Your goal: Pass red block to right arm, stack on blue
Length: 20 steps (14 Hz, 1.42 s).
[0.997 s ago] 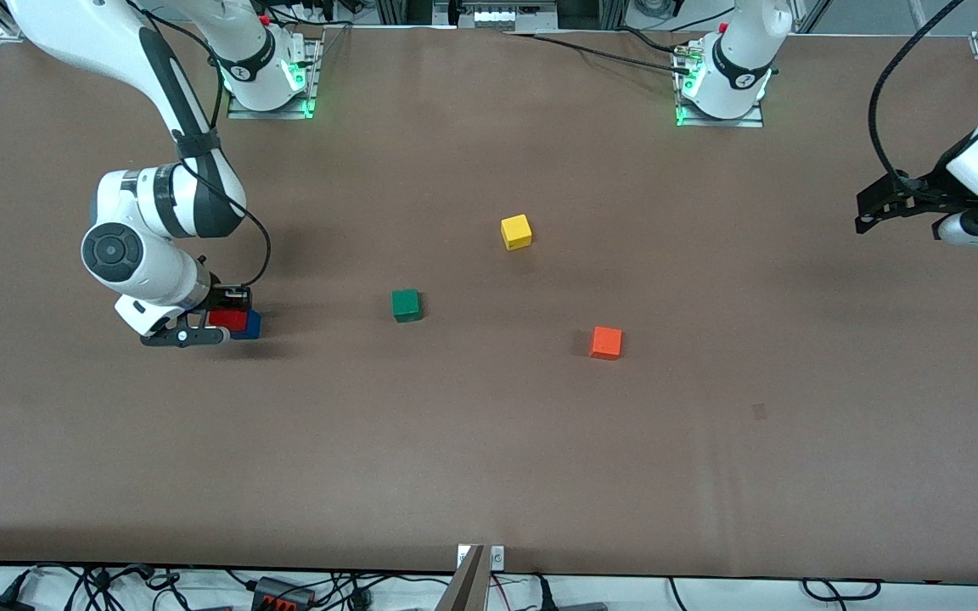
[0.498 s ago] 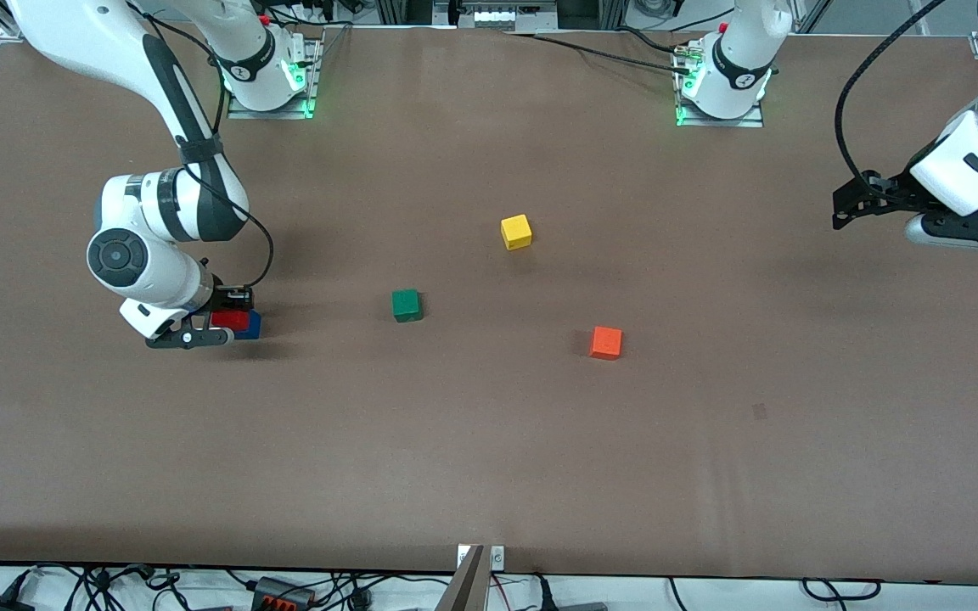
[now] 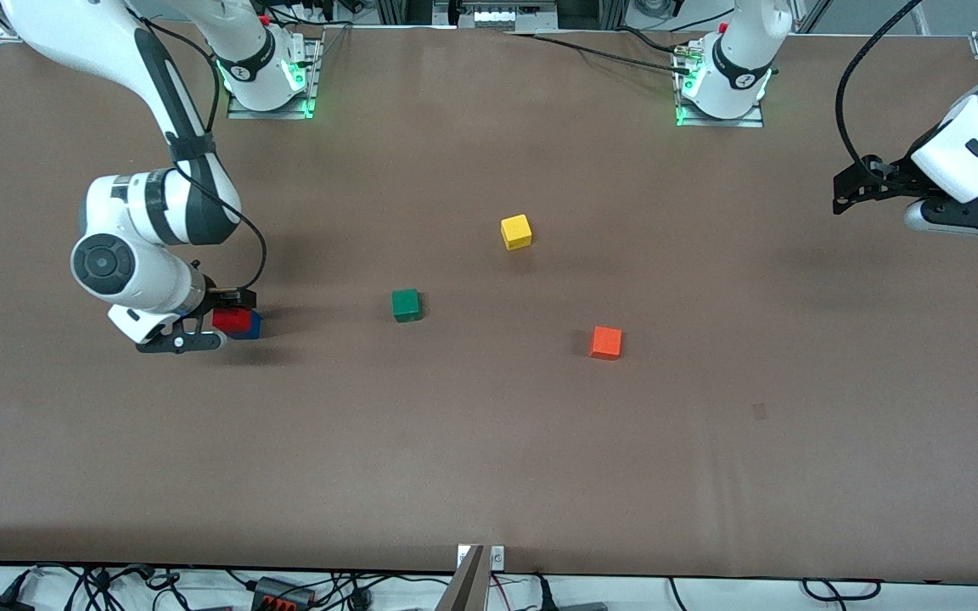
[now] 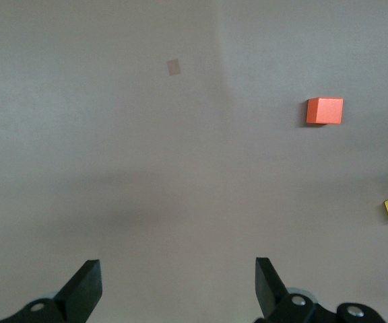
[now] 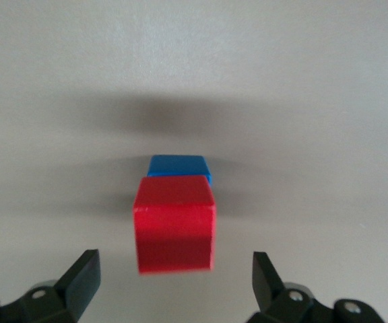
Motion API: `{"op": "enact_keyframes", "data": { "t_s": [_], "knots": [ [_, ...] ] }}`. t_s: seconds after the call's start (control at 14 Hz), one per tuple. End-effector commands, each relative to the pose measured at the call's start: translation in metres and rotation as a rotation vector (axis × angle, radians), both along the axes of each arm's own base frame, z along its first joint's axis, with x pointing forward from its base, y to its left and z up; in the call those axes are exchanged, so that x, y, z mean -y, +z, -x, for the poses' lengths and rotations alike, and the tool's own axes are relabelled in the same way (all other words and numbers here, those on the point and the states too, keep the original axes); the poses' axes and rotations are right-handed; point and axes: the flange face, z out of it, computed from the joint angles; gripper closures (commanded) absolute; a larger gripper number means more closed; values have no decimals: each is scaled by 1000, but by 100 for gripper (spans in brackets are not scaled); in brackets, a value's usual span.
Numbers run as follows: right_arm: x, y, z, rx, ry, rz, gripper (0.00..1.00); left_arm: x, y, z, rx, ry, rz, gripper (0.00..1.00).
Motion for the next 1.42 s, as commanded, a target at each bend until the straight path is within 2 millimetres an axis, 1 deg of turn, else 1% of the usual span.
{"op": "enact_keyframes", "data": {
  "t_s": [0.0, 0.07, 0.14, 0.28, 0.57, 0.64, 0.78, 0.85, 0.93, 1.0, 1.07, 1.14, 1.21, 1.28, 1.35],
  "knots": [
    [6, 61, -21, -6, -32, -10, 0, 8, 7, 1, -4, 5, 12, 0],
    [18, 80, -29, 16, -42, -13, 0, 11, 8, 1, -2, -1, 12, 0],
    [23, 96, -33, 30, -46, -16, 0, 19, 13, 0, 8, -15, 14, 0],
    [27, 134, -37, 67, -53, -21, 0, 26, 15, 1, 10, -27, 13, 0],
    [26, 199, -43, 109, -62, -37, 0, 25, 14, 0, 8, -26, 14, 0],
    [27, 209, -45, 124, -66, -48, 0, 24, 15, 0, 11, -22, 14, 0],
    [33, 217, -45, 126, -84, -64, 0, 22, 17, -1, 14, -18, 15, 0],
    [40, 222, -44, 128, -98, -73, 0, 24, 17, -1, 14, -21, 15, 0],
    [52, 231, -43, 141, -120, -84, 0, 25, 17, -1, 14, -22, 15, 0],
    [56, 239, -43, 155, -128, -92, 0, 25, 14, -3, 8, -22, 15, 0],
    [65, 249, -42, 162, -138, -92, 0, 25, 5, -7, -6, -21, 19, 0],
    [86, 268, -35, 183, -161, -100, 0, 24, -1, -12, -14, -18, 26, 0],
    [96, 279, -30, 199, -159, -107, 0, 27, -5, -15, -17, -23, 23, 0],
    [98, 290, -24, 212, -152, -116, 0, 34, 3, -22, 6, -36, 18, 0],
    [106, 301, -17, 223, -160, -119, 0, 47, 4, -25, 9, -54, 18, 0]
  ]
}}
